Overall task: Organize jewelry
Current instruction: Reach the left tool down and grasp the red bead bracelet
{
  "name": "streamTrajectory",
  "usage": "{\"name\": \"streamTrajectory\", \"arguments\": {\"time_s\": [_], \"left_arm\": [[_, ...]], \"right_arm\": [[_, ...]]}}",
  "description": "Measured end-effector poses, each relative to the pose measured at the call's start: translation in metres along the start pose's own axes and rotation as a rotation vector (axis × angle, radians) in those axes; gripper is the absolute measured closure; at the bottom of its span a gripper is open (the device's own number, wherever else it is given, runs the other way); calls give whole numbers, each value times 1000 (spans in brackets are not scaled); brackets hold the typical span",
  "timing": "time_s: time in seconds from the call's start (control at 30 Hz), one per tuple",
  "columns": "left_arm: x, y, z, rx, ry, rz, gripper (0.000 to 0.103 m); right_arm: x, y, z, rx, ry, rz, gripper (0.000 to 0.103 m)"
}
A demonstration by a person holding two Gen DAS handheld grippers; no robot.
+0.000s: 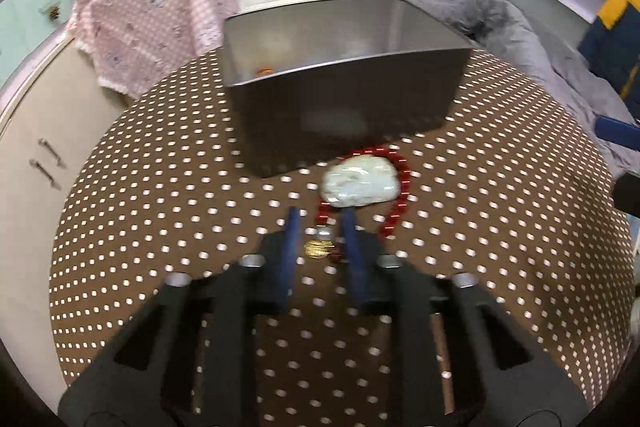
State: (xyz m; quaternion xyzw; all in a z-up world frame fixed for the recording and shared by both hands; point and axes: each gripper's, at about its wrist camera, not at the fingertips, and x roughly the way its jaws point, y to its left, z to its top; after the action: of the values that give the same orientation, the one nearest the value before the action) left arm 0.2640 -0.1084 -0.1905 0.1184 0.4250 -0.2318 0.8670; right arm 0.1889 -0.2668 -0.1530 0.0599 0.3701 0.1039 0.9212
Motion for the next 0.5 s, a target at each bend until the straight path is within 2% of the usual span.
{"name": "streamTrajectory", "arguments": {"time_s": [0.03,0.13,0.23,0.5], "left_arm": [[-2,-1,-2,2,-4,-6,96],[-12,6,-10,-36,-31,-63,96],[-30,12,-16,-63,-74,-83,96],[-80,21,-28,-61,-174,-68,96]], "right_arm": [[0,2,0,-1,0,4,7],[0,8,1,-18,2,9,7],[1,13,3,-31,6,10,7],[13,29,4,-75,36,30,7]]}}
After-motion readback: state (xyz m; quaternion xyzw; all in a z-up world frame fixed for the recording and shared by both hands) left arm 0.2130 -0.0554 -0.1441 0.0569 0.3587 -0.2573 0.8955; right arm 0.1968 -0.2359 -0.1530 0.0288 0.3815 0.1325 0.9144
